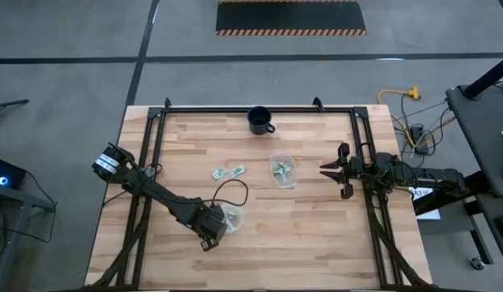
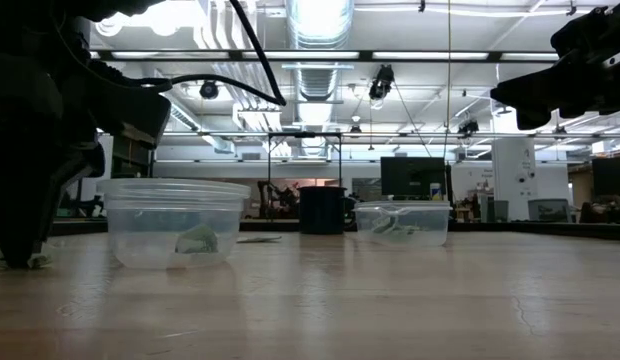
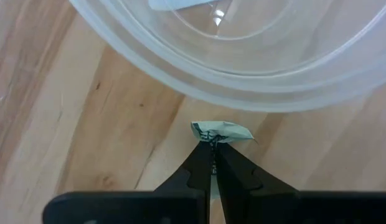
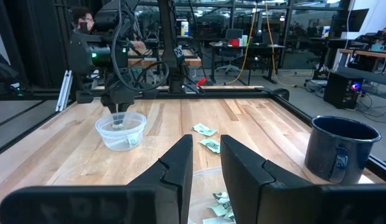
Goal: Pick and place items into bin
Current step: Put the white stevia packet into the left transparent bin
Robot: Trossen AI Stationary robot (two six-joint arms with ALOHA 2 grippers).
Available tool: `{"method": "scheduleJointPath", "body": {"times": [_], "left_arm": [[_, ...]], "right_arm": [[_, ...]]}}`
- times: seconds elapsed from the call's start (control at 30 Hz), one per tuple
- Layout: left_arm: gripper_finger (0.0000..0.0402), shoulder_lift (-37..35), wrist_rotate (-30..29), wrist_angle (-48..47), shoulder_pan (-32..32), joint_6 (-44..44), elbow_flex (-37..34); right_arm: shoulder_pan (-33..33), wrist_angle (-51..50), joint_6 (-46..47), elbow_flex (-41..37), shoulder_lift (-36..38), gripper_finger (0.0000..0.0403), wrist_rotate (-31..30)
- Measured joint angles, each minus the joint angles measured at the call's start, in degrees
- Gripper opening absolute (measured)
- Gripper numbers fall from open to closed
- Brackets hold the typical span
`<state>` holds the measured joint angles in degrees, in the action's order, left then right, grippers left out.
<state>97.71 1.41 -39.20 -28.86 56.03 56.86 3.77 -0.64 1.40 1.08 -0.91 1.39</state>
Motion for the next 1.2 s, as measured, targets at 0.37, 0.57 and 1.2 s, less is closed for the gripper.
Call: {"method": "scheduleJointPath", "body": {"times": [0.37, 0.57, 1.2], "left_arm": [[0.0, -0.15, -0.08, 0.04, 0.0, -1.14, -0.05], [0.0, -0.15, -0.31, 0.22, 0.39, -1.41, -0.09], [0.0, -0.26, -0.77, 10.25, -1.76, -10.19, 7.2]], "right_arm": [[0.0, 0.0, -0.03, 0.0, 0.0, 0.0072, 0.01], [0.02, 0.0, 0.02, 0.0, 0.0, 0.0072, 0.02], [0.01, 0.0, -0.06, 0.0, 0.01, 0.0072, 0.0]]}}
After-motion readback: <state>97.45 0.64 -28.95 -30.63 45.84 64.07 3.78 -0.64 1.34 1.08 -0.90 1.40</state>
